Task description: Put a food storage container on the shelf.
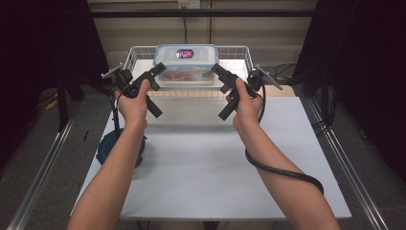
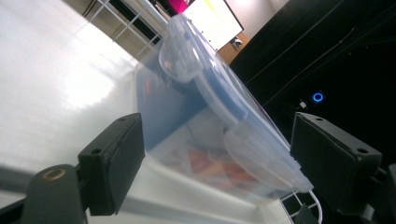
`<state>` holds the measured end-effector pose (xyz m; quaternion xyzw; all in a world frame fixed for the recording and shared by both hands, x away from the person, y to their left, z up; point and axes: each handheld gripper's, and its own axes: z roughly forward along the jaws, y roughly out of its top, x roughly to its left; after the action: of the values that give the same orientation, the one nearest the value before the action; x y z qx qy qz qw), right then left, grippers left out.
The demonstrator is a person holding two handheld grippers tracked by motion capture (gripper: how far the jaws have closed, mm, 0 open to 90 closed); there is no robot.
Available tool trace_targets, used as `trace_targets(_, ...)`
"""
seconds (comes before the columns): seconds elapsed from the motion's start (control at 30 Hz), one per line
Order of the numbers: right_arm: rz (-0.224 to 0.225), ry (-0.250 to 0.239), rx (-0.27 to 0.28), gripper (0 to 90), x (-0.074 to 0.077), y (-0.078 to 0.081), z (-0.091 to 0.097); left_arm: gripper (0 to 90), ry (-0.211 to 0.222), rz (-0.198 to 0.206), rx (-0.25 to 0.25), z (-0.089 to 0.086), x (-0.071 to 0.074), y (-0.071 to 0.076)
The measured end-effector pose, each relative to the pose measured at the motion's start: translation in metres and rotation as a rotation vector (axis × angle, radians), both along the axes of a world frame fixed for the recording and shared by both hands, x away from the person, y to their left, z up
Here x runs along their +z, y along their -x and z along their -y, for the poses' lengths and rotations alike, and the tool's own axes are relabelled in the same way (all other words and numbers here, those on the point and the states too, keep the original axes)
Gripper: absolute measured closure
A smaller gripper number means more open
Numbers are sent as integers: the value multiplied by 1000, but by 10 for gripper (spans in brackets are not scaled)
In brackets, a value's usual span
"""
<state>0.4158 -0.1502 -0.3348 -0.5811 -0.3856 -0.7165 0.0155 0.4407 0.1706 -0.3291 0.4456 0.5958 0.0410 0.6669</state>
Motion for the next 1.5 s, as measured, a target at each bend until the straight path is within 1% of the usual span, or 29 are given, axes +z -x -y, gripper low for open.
trace_targets(0.07, 7, 11, 7, 301, 0, 4, 0, 168, -9, 6, -13, 0, -3, 4)
trace_targets(0.1, 12, 12, 13, 297, -1, 6, 0, 162, -8, 9, -14, 0, -4, 6)
trace_targets(0.13, 15, 13, 15, 294, -2, 8, 1, 158, 3, 7, -19, 1, -6, 8)
trace_targets(0.23, 17, 25, 30, 282, -6, 14, 1, 147, 1, 23, -33, 2, -8, 16)
trace_targets(0.3, 18, 41, 31, 269, -8, 17, 1, 142, -9, 26, -41, 3, -9, 20)
trace_targets(0.33, 15, 38, 36, 266, -9, 19, 1, 137, -20, 30, -54, 3, -10, 22)
trace_targets(0.43, 16, 40, 46, 260, -15, 24, 2, 130, -29, 32, -68, 4, -15, 29)
trace_targets(0.5, 16, 45, 55, 258, -17, 27, 3, 126, -23, 23, -72, 4, -19, 33)
trace_targets(0.53, 17, 53, 58, 255, -19, 29, 3, 126, -44, 27, -79, 3, -23, 35)
trace_targets(0.6, 16, 67, 64, 253, -23, 33, 4, 124, -65, 26, -83, 3, -27, 38)
trace_targets(0.63, 17, 69, 67, 250, -24, 35, 5, 123, -63, 25, -89, 4, -28, 39)
trace_targets(0.73, 16, 90, 70, 249, -30, 40, 7, 121, -74, 24, -90, 5, -33, 44)
trace_targets(0.77, 20, 95, 71, 248, -32, 41, 8, 118, -79, 21, -99, 5, -34, 45)
trace_targets(0.83, 20, 108, 77, 245, -35, 44, 9, 115, -90, 22, -97, 4, -36, 48)
trace_targets(0.87, 25, 114, 77, 244, -36, 44, 9, 115, -100, 24, -99, 4, -38, 50)
trace_targets(0.93, 37, 133, 82, 242, -39, 46, 11, 115, -108, 20, -94, 4, -39, 52)
trace_targets(1.03, 29, 146, 96, 241, -45, 48, 12, 114, -134, 25, -92, 1, -41, 58)
trace_targets(1.1, 37, 158, 101, 238, -49, 49, 12, 111, -141, 26, -86, 0, -42, 62)
trace_targets(1.17, 38, 175, 116, 236, -51, 50, 12, 110, -157, 21, -96, -2, -44, 66)
trace_targets(1.2, 38, 178, 122, 236, -52, 51, 12, 109, -165, 20, -90, -2, -44, 67)
trace_targets(1.23, 38, 187, 128, 235, -53, 51, 12, 109, -192, 12, -91, -4, -46, 69)
trace_targets(1.27, 38, 184, 131, 234, -54, 52, 12, 106, -194, 4, -97, -4, -47, 70)
trace_targets(1.3, 29, 187, 144, 233, -55, 54, 12, 104, -197, 3, -99, -6, -48, 72)
trace_targets(1.33, 46, 203, 143, 230, -57, 54, 12, 104, -207, 2, -94, -7, -49, 73)
trace_targets(1.37, 38, 204, 151, 229, -57, 56, 12, 103, -211, -2, -92, -9, -50, 74)
trace_targets(1.4, 49, 217, 153, 229, -59, 57, 12, 103, -206, -5, -91, -10, -50, 75)
trace_targets(1.43, 42, 216, 158, 228, -59, 58, 12, 101, -217, -7, -96, -11, -51, 76)
trace_targets(1.47, 54, 225, 160, 226, -61, 59, 12, 99, -224, -4, -96, -12, -52, 77)
trace_targets(1.5, 54, 229, 167, 226, -62, 59, 12, 98, -231, -11, -105, -14, -53, 79)
